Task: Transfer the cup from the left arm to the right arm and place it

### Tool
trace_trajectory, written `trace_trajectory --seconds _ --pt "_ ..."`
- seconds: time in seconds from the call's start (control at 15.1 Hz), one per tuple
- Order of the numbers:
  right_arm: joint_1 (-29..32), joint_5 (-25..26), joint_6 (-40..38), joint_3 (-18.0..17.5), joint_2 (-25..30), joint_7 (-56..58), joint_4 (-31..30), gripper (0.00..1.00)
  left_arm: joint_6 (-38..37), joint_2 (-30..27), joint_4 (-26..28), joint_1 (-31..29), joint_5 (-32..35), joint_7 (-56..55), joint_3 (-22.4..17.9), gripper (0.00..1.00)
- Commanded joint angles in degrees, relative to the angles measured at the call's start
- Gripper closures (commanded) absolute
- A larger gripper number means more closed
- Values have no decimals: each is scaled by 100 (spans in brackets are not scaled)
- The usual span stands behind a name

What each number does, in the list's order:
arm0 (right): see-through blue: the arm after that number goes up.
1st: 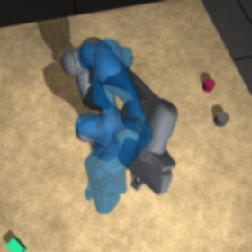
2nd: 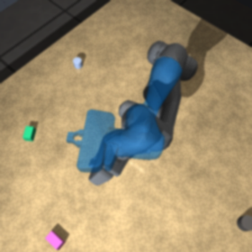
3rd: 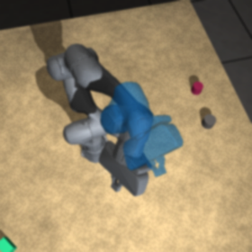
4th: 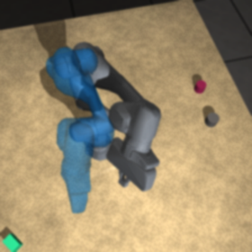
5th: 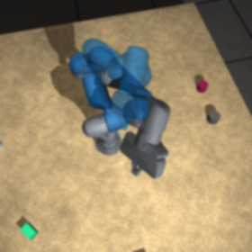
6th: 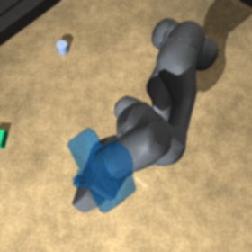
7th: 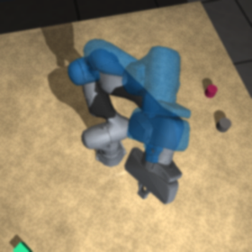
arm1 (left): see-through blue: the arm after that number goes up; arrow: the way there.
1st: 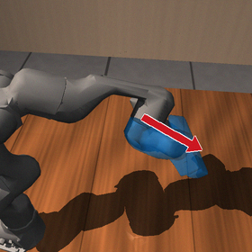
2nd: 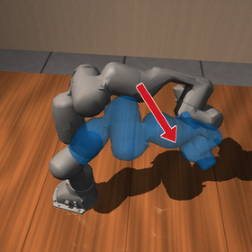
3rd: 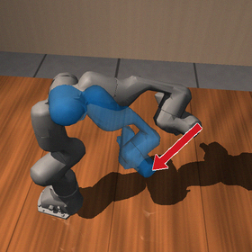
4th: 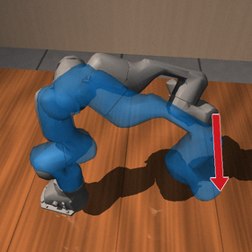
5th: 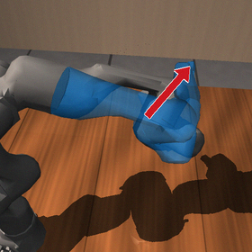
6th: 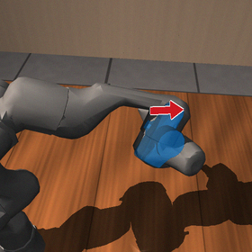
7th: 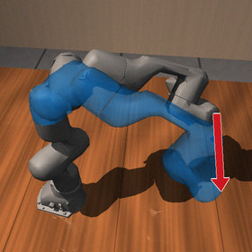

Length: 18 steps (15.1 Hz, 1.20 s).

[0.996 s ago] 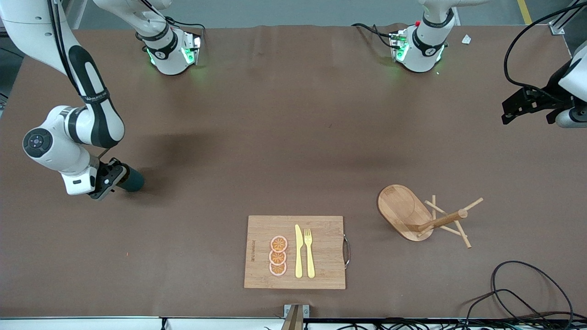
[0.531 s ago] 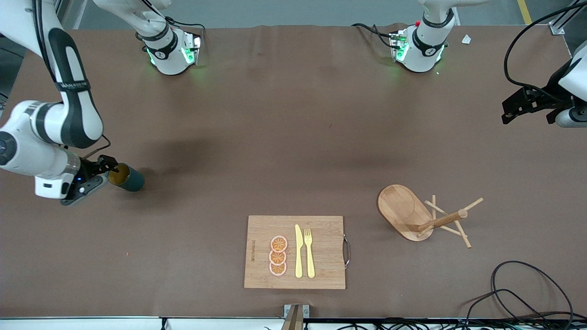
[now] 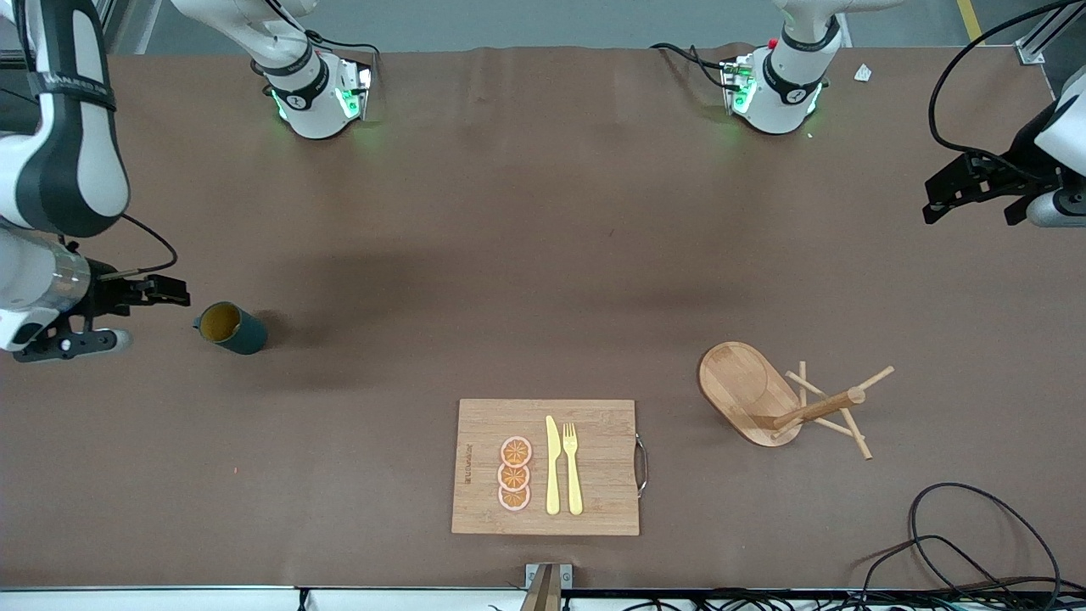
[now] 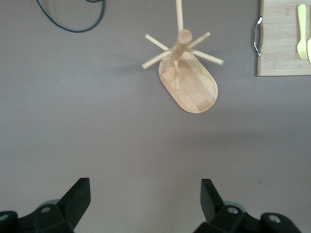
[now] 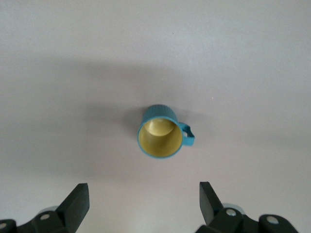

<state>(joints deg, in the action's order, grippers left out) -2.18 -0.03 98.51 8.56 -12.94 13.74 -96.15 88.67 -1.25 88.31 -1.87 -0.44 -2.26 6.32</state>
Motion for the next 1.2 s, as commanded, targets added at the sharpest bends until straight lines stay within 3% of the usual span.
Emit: trace_trajectory --seconds 0.0,0.27,0.4,0.93,1.13 --pt "-19 12 -525 -21 186 -476 281 0 -104 -121 81 -41 -131 103 35 0" --pt "-107 108 -1551 -3 91 -644 1351 0 -227 -288 108 -32 -70 7 115 0" --pt "-81 109 -1703 5 81 -653 1538 0 -245 -376 169 -50 -70 6 202 0" --pt "296 29 -1572 40 274 -627 1538 0 -280 -473 231 -76 -44 6 194 0" --pt "297 91 -1537 32 616 -592 1320 0 -254 -438 231 -138 -35 15 185 0"
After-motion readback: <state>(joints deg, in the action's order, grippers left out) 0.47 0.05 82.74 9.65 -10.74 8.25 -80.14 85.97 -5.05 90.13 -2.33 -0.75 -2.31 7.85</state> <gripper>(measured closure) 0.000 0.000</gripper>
